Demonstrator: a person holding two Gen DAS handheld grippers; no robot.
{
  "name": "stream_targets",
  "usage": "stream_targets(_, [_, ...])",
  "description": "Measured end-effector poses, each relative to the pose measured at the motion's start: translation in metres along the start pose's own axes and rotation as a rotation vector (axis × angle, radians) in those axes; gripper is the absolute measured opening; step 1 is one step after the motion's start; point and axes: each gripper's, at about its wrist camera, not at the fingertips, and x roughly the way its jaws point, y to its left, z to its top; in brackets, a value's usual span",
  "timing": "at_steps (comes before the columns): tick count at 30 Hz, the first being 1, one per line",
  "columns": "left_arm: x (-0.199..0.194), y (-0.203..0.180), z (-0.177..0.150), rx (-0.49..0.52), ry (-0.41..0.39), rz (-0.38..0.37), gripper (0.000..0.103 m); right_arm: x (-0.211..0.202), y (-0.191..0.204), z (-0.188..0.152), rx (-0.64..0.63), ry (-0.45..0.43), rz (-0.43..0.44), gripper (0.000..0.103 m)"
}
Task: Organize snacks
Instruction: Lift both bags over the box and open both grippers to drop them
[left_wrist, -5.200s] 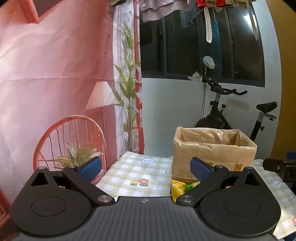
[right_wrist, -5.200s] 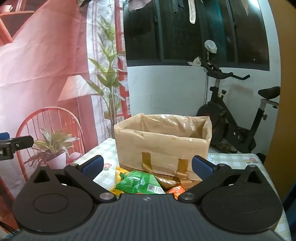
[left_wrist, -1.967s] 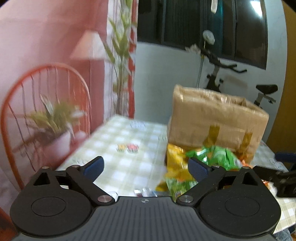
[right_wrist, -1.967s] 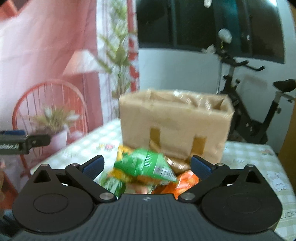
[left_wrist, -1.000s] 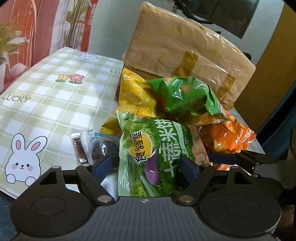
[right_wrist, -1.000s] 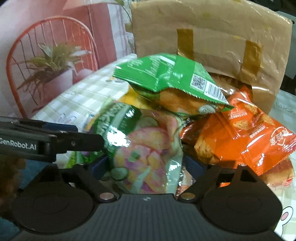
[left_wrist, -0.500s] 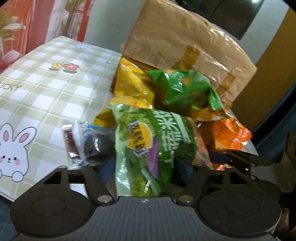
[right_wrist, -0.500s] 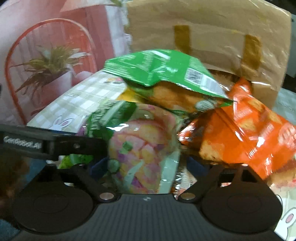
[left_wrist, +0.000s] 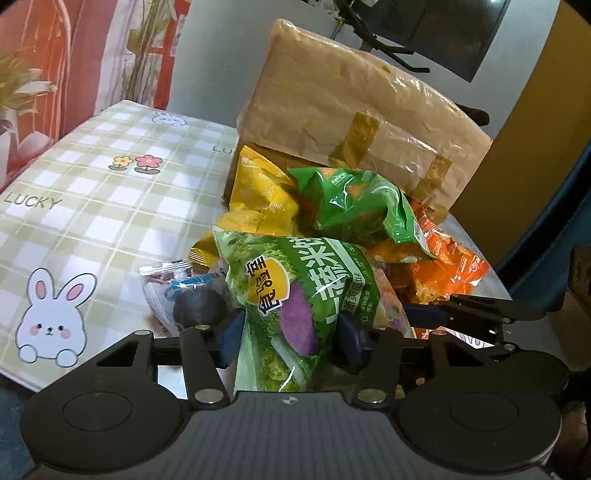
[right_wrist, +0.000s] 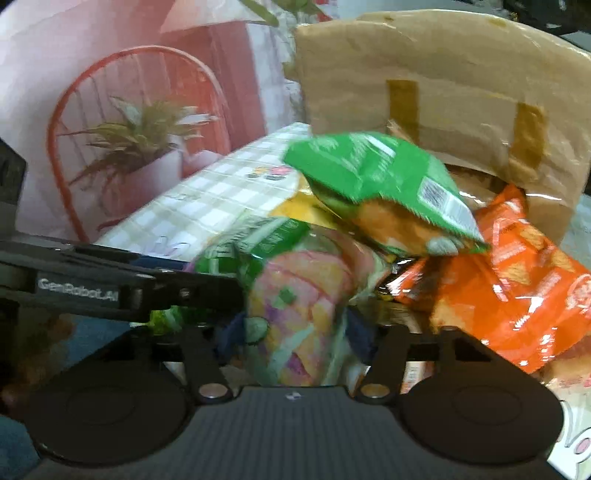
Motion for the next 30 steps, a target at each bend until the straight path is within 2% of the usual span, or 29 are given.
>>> stream_targets(7, [-0.022, -0.002, 0.0, -0.012, -0.031, 0.024, 0.057, -0.008, 0.018, 0.004, -0.038, -0.013, 0.011, 0.057])
stream_targets(17, [-0.075, -0.003, 0.007, -0.018, -0.152, 0.142, 0.056, -0.013, 0.053, 0.027, -0.115, -0.074, 0.101, 0.057])
stream_targets(23, [-0.098, -0.01, 0.033, 0.005, -0.237, 0.146, 0.056, -0.028, 0.07, 0.053, -0.167, -0.157, 0.112, 0.057])
stream_targets(30, [-0.097, -0.034, 0.09, 0.075, -0.312, 0.075, 0.056, -0.052, 0.058, 0.098, -0.182, -0.257, 0.062, 0.057])
